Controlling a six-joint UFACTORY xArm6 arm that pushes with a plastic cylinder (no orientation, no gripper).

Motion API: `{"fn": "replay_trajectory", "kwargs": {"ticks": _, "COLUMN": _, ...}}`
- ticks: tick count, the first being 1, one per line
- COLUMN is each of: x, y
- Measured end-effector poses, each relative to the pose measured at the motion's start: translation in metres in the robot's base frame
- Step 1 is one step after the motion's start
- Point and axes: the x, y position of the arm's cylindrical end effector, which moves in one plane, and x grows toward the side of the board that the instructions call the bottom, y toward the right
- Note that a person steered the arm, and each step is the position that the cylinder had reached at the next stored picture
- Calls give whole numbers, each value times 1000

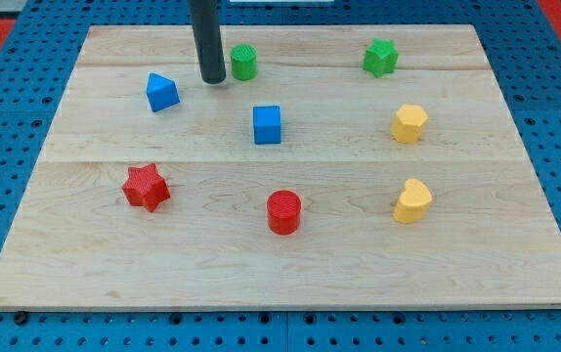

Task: Move the green circle above the blue cube

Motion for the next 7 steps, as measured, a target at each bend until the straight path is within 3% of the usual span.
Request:
{"fn": "replay_trajectory", "kwargs": {"ticks": 1, "x": 0, "y": 5}}
{"fn": "replay_trajectory", "kwargs": {"ticks": 2, "x": -11, "y": 48}}
{"fn": "replay_trajectory", "kwargs": {"ticks": 4, "x": -26, "y": 15}}
{"fn": "replay_trajectory", "kwargs": {"ticks": 5, "x": -58, "y": 44}}
{"fn": "replay_trajectory", "kwargs": {"ticks": 7, "x": -65, "y": 118}}
